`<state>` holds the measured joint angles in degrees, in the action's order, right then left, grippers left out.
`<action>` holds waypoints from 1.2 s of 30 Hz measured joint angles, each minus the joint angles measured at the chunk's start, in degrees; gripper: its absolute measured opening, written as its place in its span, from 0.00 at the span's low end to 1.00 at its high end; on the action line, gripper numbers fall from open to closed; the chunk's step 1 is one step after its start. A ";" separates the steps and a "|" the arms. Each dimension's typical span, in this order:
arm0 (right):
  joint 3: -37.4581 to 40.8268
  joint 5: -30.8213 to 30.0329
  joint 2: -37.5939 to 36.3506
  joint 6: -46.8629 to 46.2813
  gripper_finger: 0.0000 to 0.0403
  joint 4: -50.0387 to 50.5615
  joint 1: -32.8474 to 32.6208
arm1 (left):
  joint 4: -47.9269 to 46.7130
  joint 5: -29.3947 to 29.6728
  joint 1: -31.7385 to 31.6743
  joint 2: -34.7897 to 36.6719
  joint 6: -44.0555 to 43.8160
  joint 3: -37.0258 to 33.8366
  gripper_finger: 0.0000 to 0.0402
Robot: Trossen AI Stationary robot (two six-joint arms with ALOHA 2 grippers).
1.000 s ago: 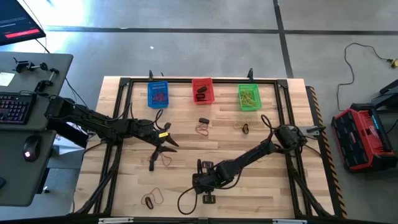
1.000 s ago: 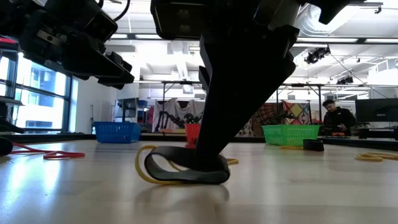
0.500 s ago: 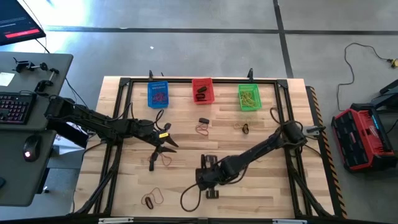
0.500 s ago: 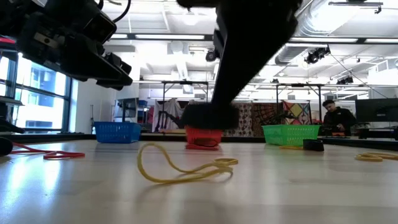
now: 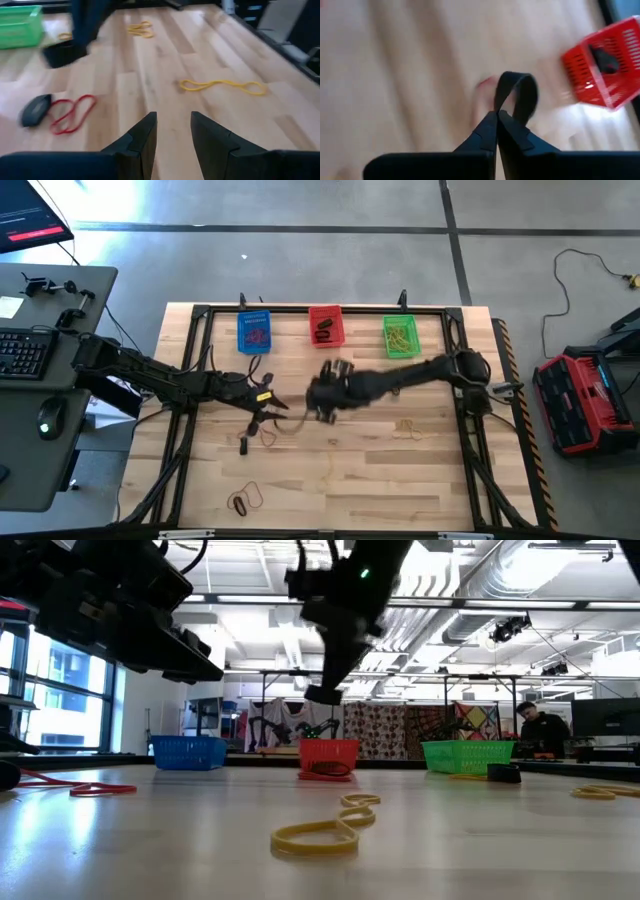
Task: Sort rubber bands into baskets
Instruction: Put the black rubber band into the red bin
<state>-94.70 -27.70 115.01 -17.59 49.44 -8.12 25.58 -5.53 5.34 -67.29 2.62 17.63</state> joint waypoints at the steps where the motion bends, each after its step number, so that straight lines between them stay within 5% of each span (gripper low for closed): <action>1: 0.00 -0.20 0.04 0.76 0.00 -0.97 1.67 | 0.00 1.11 0.00 0.00 -0.03 0.00 0.28; 17: 0.00 4.25 0.42 6.06 0.00 -13.17 23.22 | 0.25 18.15 -0.02 0.00 -1.10 0.00 0.28; 25: -0.02 15.81 4.62 6.74 0.00 -16.30 31.56 | 1.30 17.96 -0.02 0.00 -1.06 0.00 0.28; 36: -0.05 19.27 5.71 3.00 0.00 -13.57 34.96 | 1.27 17.93 -0.07 0.00 -1.07 0.00 0.28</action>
<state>-94.75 -8.43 120.71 -14.59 35.87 26.83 26.84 12.40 5.28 -67.29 1.54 17.63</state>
